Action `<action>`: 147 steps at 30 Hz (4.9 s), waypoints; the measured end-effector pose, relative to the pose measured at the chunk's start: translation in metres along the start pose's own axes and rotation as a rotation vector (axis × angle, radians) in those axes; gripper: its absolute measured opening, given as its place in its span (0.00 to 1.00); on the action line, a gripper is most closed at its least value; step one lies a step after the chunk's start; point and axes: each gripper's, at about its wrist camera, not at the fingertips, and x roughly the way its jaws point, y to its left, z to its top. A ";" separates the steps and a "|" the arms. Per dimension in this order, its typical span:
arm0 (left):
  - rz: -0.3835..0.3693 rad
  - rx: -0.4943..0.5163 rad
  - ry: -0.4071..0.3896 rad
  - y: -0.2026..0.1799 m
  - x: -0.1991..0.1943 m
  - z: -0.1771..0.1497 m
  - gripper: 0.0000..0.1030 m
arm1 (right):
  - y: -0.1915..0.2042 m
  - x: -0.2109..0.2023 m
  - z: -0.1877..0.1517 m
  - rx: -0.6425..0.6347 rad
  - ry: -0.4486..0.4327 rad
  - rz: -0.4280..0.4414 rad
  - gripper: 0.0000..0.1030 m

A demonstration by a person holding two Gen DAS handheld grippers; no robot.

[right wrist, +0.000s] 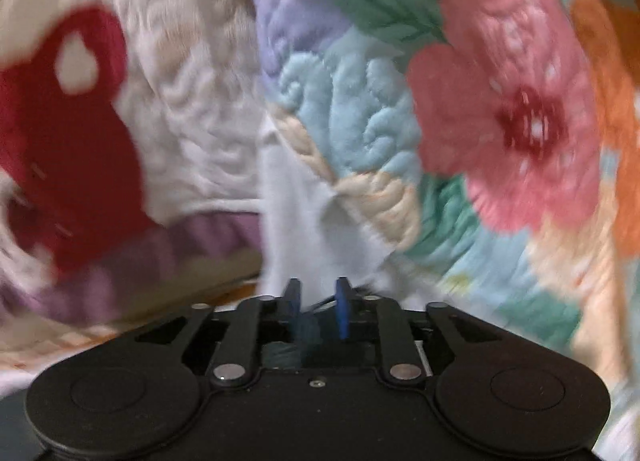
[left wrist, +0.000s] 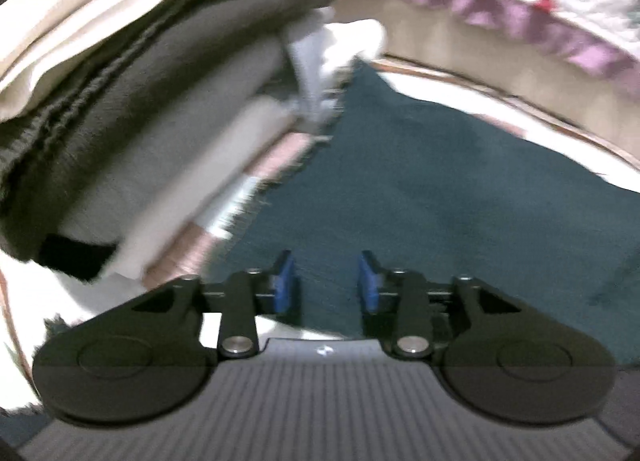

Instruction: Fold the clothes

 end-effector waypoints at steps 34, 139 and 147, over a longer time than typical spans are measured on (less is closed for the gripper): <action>-0.343 0.272 0.068 0.007 -0.127 -0.079 0.62 | -0.044 -0.342 0.097 0.112 0.162 0.184 0.54; -0.131 -0.578 0.215 0.229 -0.159 -0.175 0.65 | 0.216 -0.167 -0.266 -0.586 0.535 0.578 0.39; -0.222 -0.688 0.222 0.215 -0.125 -0.184 0.70 | 0.189 -0.179 -0.268 -0.618 0.503 0.523 0.42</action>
